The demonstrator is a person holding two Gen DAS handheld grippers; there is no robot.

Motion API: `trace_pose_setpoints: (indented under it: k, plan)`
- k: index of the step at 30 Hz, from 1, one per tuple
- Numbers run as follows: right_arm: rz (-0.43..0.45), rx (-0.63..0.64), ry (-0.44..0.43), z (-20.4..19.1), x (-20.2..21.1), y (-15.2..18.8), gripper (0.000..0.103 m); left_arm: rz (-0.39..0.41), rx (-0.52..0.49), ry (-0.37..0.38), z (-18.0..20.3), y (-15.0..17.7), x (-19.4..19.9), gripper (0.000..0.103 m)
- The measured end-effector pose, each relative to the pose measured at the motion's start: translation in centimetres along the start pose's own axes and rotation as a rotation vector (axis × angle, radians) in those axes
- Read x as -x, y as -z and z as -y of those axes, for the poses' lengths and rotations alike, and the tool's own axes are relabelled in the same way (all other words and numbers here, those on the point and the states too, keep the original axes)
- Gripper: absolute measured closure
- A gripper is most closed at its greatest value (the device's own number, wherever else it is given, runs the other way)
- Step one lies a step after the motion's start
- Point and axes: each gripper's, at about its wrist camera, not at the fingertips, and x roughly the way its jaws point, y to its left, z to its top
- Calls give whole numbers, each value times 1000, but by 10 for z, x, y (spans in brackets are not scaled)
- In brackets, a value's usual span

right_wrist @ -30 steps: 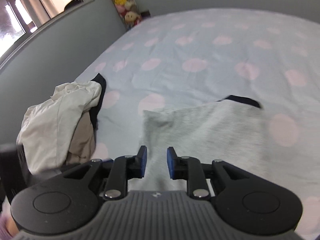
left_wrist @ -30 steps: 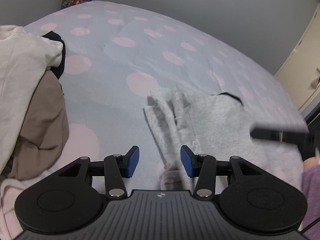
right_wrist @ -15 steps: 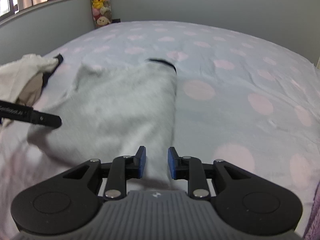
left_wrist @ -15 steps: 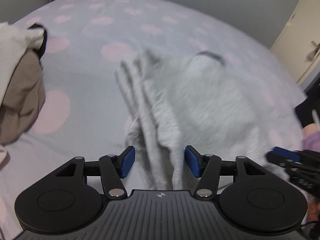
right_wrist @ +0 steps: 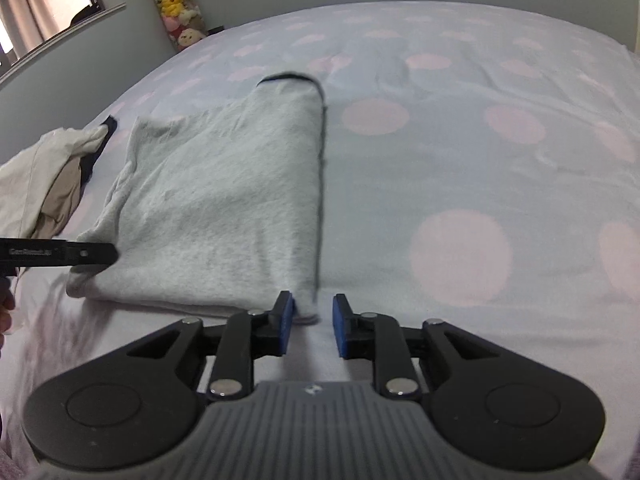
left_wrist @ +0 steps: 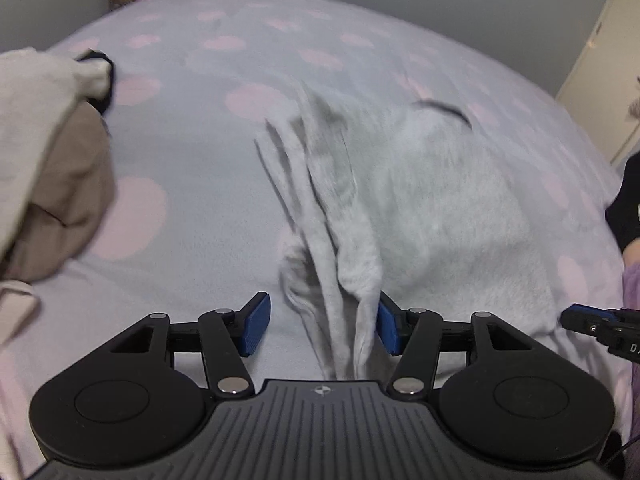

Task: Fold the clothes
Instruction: 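Grasp the folded grey shirt at its edge with both grippers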

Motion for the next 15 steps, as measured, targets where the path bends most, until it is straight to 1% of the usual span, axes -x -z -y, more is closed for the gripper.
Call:
trace_pose_setpoints:
  k: [2, 3, 5, 6, 11, 13, 14, 15]
  plan:
    - [32, -2, -1, 4, 5, -9, 75, 28, 23, 22, -2, -8, 4, 48]
    - [45, -14, -9, 7, 4, -16, 73, 36, 37, 36, -2, -14, 2, 46]
    - [66, -47, -35, 11, 0, -30, 65, 54, 76, 55, -3, -24, -3, 42]
    - [72, -59, -46, 12, -5, -37, 59, 61, 97, 59, -4, -29, -6, 42]
    - [72, -78, -102, 13, -31, -70, 52, 46, 198, 69, -17, -52, -36, 40]
    - [62, -85, -123, 14, -43, -81, 41, 17, 243, 80, -27, -59, -52, 40]
    - [55, -92, -136, 14, -50, -86, 38, 3, 267, 96, -32, -61, -60, 40]
    - [46, -103, -150, 16, -57, -91, 36, 7, 289, 115, -36, -62, -65, 39]
